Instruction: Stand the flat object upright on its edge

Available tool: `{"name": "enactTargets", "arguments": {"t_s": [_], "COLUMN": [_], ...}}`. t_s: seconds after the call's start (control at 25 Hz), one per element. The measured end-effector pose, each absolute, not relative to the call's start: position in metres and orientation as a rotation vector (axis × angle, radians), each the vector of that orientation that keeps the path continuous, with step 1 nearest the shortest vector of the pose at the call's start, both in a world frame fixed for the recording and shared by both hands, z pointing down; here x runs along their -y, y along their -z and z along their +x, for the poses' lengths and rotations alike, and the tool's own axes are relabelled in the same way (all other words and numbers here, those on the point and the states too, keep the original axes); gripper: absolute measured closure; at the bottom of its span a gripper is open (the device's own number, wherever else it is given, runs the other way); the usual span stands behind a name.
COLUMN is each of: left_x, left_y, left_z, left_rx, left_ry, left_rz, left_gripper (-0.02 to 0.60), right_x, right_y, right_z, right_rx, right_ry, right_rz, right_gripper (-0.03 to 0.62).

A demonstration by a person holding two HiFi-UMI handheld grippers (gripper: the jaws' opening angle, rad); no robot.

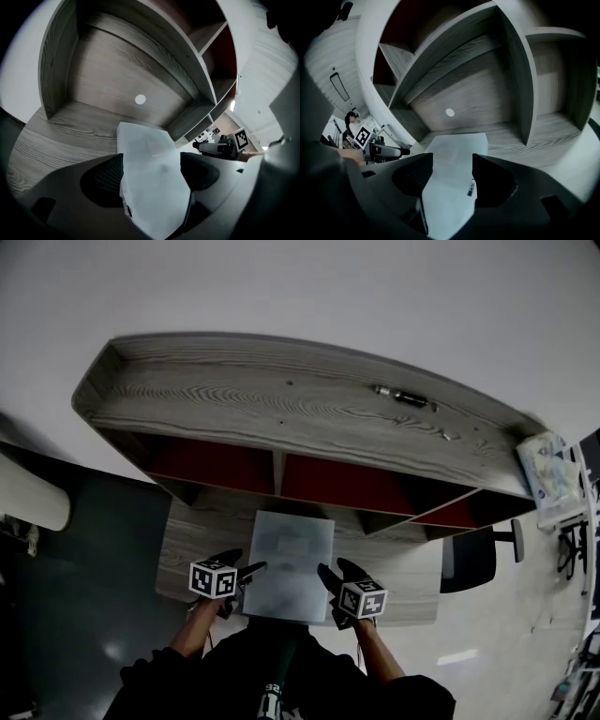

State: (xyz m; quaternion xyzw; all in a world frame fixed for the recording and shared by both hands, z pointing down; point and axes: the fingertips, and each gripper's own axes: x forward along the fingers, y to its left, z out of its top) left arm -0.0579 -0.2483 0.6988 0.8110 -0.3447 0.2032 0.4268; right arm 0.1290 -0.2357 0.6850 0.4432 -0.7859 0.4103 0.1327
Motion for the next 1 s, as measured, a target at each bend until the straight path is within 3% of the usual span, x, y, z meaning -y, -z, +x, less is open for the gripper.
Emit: {"name": "enactTargets", "arguments": {"t_s": [1.0], "left_x": [0.253], "left_y": [-0.78], "left_z": [-0.051], "left_rx": [0.713], "left_ry": [-0.547], "left_rz": [1.754], "left_gripper": [0.213], "right_x": [0.237], "right_y": [-0.777], "right_z": [0.136], "right_rx": [2.019], "right_ry": [-1.459], "right_rz": [1.072], "right_gripper": [0.353]}}
